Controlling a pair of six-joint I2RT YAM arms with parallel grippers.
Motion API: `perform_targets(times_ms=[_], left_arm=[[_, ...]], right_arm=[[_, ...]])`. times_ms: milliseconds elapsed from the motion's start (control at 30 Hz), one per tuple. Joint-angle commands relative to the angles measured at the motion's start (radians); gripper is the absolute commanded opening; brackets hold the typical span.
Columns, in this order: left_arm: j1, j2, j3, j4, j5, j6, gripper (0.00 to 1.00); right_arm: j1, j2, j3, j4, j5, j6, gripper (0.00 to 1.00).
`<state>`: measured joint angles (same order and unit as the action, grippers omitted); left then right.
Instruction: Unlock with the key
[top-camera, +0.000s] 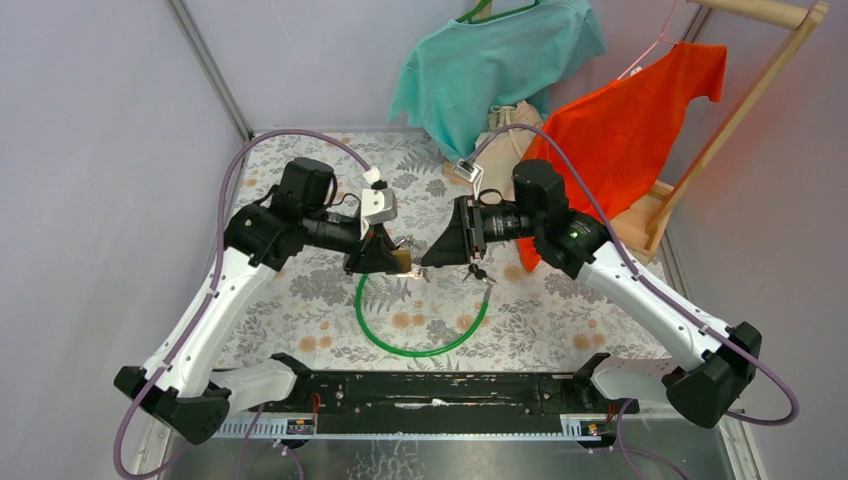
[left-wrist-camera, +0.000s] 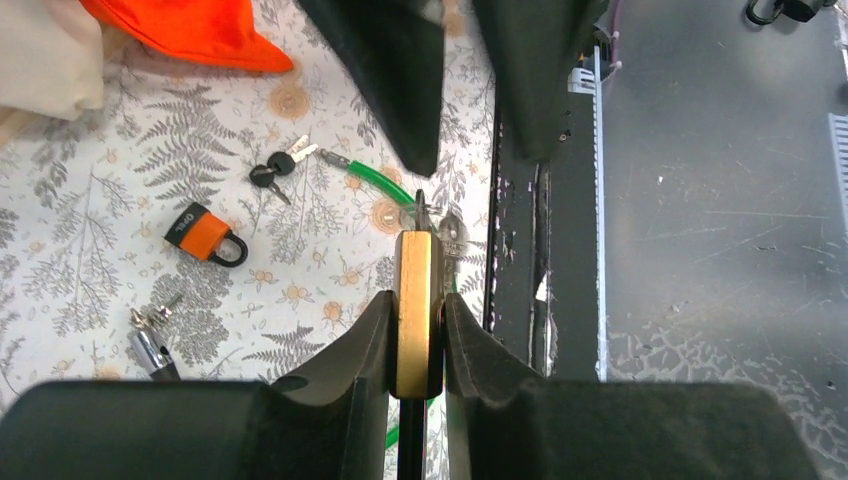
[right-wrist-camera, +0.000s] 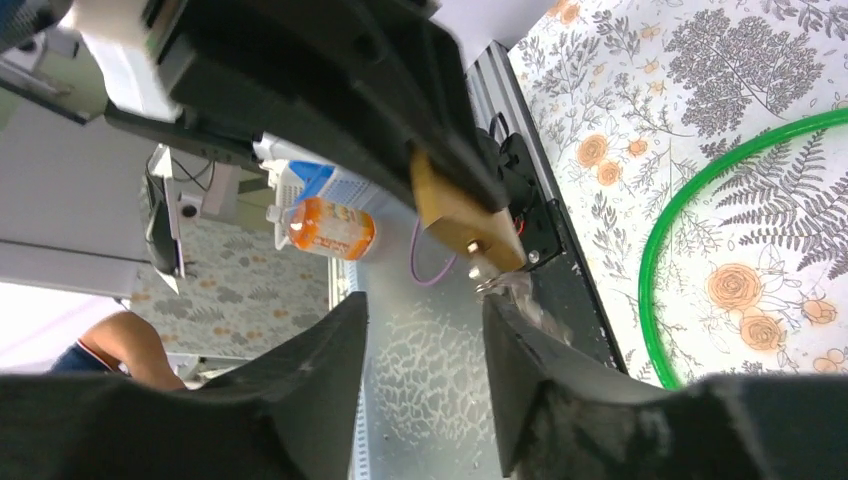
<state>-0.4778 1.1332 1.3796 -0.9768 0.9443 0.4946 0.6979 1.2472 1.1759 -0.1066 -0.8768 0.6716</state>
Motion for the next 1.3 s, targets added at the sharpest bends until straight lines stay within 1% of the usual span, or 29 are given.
perform_targets(times_ms=[0, 33, 167, 233, 267, 367, 433, 500, 533, 567, 600, 667, 700, 733, 800, 1100, 1267], left_arm=[[0.012, 0.041, 0.075, -0.058, 0.058, 0.03, 0.0], [0.012, 0.051, 0.086, -0.078, 0.075, 0.03, 0.0], [0.012, 0.075, 0.115, -0.106, 0.12, 0.01, 0.0], [0.011, 0.078, 0.121, -0.105, 0.148, -0.008, 0.0], [0.011, 0.082, 0.124, -0.106, 0.168, -0.019, 0.0], [0.011, 0.098, 0.139, -0.112, 0.208, -0.047, 0.0], [0.012, 0.113, 0.154, -0.127, 0.238, -0.054, 0.0], [0.011, 0.127, 0.163, -0.141, 0.264, -0.061, 0.0], [0.011, 0.132, 0.166, -0.147, 0.275, -0.064, 0.0], [0.011, 0.136, 0.167, -0.153, 0.282, -0.065, 0.0], [0.011, 0.14, 0.166, -0.157, 0.287, -0.065, 0.0], [0.012, 0.144, 0.165, -0.163, 0.291, -0.064, 0.0], [0.011, 0.145, 0.165, -0.164, 0.292, -0.064, 0.0], [0.011, 0.145, 0.166, -0.164, 0.292, -0.064, 0.0], [0.011, 0.146, 0.171, -0.165, 0.296, -0.066, 0.0], [0.011, 0.155, 0.186, -0.166, 0.302, -0.078, 0.0], [0.011, 0.151, 0.195, -0.166, 0.31, -0.082, 0.0]], right_arm=[[-0.005, -0.06, 0.074, -0.136, -0.043, -0.185, 0.56], [-0.005, -0.065, 0.08, -0.146, -0.04, -0.211, 0.58], [-0.005, -0.065, 0.104, -0.185, -0.022, -0.28, 0.59], [-0.005, -0.065, 0.109, -0.214, 0.004, -0.328, 0.7], [-0.005, -0.067, 0.11, -0.227, 0.031, -0.365, 0.72], [-0.004, -0.084, 0.089, -0.203, 0.047, -0.4, 0.76], [-0.003, -0.097, 0.074, -0.169, 0.051, -0.408, 0.81], [-0.003, -0.101, 0.07, -0.152, 0.052, -0.419, 0.82], [-0.004, -0.101, 0.07, -0.144, 0.051, -0.421, 0.81], [-0.003, -0.103, 0.068, -0.134, 0.042, -0.42, 0.78], [-0.003, -0.103, 0.064, -0.111, 0.029, -0.416, 0.71], [-0.003, -0.101, 0.059, -0.092, 0.005, -0.408, 0.54], [-0.003, -0.099, 0.058, -0.091, 0.001, -0.403, 0.49], [-0.002, -0.095, 0.058, -0.093, -0.002, -0.401, 0.48], [-0.002, -0.092, 0.056, -0.094, -0.004, -0.401, 0.5], [0.025, -0.07, 0.055, -0.1, -0.005, -0.405, 0.52], [0.039, -0.056, 0.049, -0.082, 0.0, -0.387, 0.42]])
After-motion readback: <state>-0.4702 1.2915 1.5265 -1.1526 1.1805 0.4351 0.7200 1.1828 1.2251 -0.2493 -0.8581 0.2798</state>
